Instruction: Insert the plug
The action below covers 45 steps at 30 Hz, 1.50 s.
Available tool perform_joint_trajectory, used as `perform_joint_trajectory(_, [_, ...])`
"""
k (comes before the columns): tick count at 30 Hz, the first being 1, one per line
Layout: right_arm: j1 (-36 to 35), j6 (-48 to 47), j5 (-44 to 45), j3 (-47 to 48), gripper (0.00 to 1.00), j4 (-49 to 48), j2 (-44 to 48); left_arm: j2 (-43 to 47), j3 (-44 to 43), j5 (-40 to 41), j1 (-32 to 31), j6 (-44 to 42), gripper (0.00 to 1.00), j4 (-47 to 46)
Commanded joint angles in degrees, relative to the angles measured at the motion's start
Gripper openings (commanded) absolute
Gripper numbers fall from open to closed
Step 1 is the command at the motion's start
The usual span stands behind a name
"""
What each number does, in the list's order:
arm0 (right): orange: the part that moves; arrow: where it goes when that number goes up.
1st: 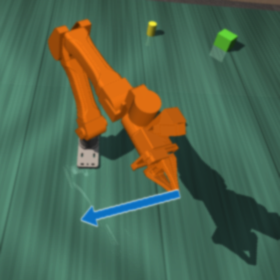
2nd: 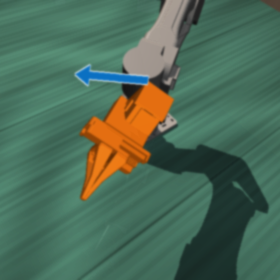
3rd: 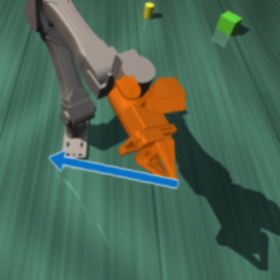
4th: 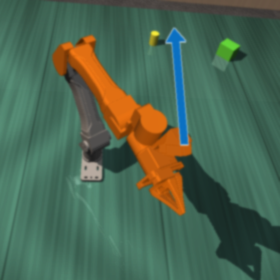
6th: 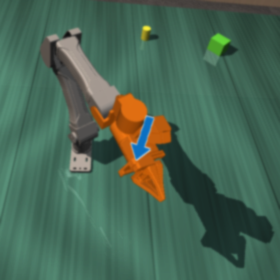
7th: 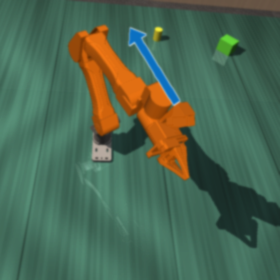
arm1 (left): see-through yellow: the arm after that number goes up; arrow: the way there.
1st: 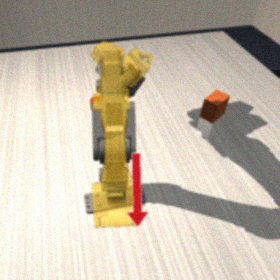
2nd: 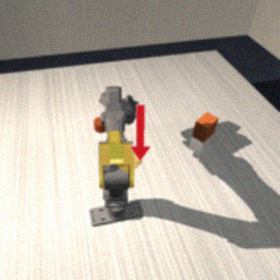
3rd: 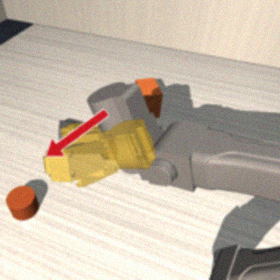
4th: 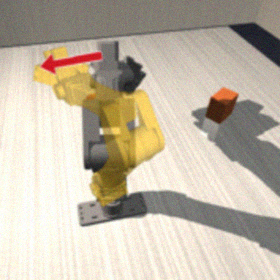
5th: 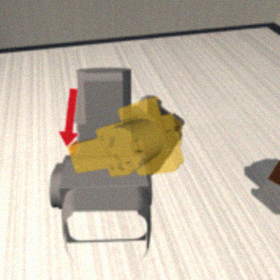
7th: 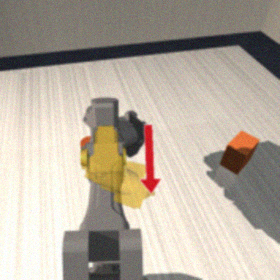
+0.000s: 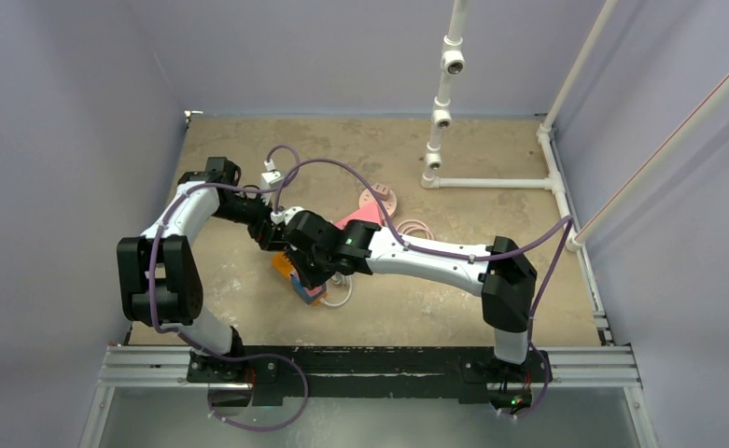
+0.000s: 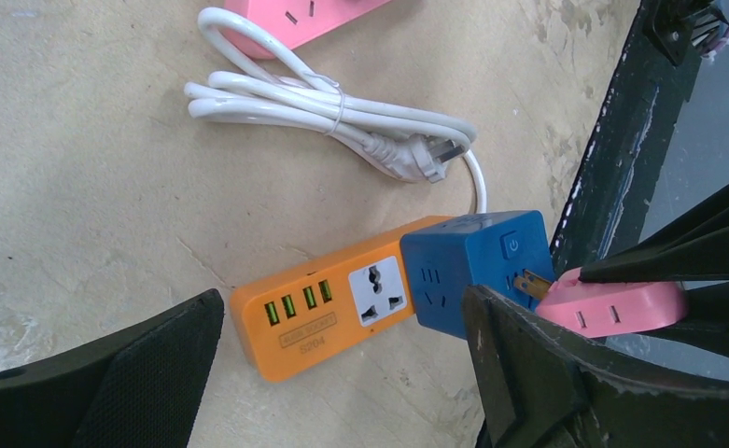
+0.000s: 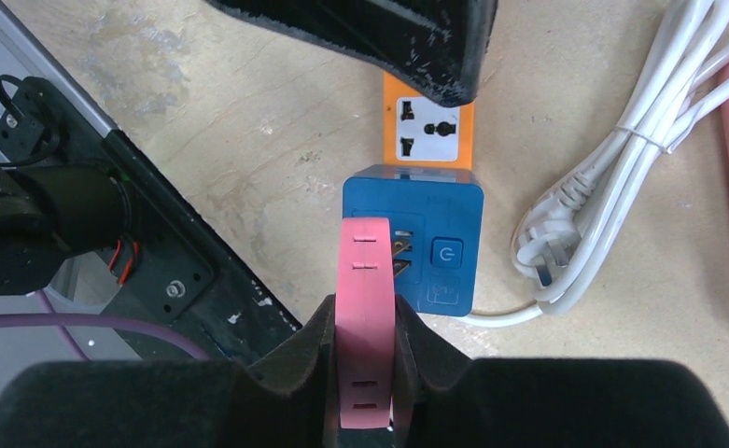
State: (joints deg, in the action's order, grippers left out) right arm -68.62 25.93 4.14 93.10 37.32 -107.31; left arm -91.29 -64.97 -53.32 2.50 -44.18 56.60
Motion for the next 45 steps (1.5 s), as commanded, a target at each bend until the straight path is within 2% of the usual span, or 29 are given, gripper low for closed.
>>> perform_joint_trajectory(1, [-0.1,-0.8,2.1,2.0,0.02,0.5,-0.6,1.5,-0.1,-1.3,-0.2,-3.1,0.98,2.2])
perform_joint_trajectory(6, [0.2,-3.8,3.5,4.3,0.00,0.4,-2.2,1.1,-0.7,-1.7,-0.3,-5.9,0.97,4.7])
perform_joint_trajectory(11, [2.6,-5.6,1.7,5.0,0.00,0.4,-2.3,-0.8,0.0,-1.9,-0.7,-9.2,0.90,7.1])
perform_joint_trajectory(18, [5.8,-6.2,-1.0,5.2,0.00,0.3,0.3,-0.4,2.3,0.4,-3.7,-10.8,0.85,5.7])
perform_joint_trajectory(21, [5.8,-6.2,-1.8,6.5,0.00,-0.1,0.1,0.5,0.6,-0.7,-3.8,-12.8,0.87,7.6])
perform_joint_trajectory(24, [5.7,-6.2,-3.6,8.0,0.00,-0.3,1.2,1.4,-2.4,-1.9,-3.1,-17.6,0.98,11.8])
perform_joint_trajectory(29, [5.6,-6.2,-4.0,6.5,0.00,-0.8,4.6,0.7,-10.6,-4.7,-0.5,-30.1,0.99,24.7])
perform_joint_trajectory(31, [5.5,-6.2,-4.0,5.3,0.00,-1.8,5.5,1.0,-12.6,-5.5,-0.1,-29.2,0.99,25.7])
perform_joint_trajectory(35, [5.4,-5.8,-6.0,1.1,0.00,-5.5,7.4,5.0,-10.1,-5.7,-0.1,-32.8,0.99,25.6])
perform_joint_trajectory(40, [5.3,-5.5,-5.6,-5.1,0.00,-8.5,8.5,6.5,-5.8,-6.7,-0.1,-35.4,0.99,25.6])
perform_joint_trajectory(45, [5.1,-5.2,-5.4,-7.4,0.00,-9.6,9.1,7.3,-4.2,-8.2,-0.4,-37.8,0.97,25.7])
